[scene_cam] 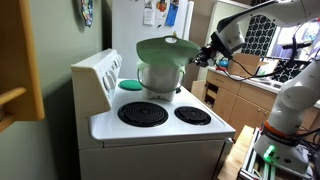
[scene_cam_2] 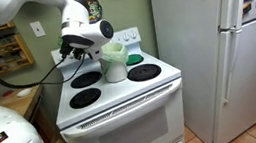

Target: Close the green lid of the bin completely

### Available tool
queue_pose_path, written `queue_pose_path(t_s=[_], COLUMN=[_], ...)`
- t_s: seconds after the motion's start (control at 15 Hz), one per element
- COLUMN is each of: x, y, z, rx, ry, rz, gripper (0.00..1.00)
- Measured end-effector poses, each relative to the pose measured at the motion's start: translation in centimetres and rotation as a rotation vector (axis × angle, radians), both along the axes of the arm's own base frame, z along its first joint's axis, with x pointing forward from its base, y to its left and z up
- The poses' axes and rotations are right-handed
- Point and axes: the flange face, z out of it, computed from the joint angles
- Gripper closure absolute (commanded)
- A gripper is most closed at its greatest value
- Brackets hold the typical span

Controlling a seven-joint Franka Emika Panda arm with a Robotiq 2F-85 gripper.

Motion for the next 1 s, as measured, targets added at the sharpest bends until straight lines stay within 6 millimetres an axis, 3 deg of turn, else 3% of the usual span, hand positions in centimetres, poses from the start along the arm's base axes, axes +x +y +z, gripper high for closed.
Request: queue_pose_path(t_s=[0.4,1.0], x=[1.4,3.0], y=[-1.3,-3.7], z=[0.7,-0.6], rx=[0.086,0.112], ry=[0.227,0.425], rz=[-0.141,-0.352], gripper=[0.96,0.96])
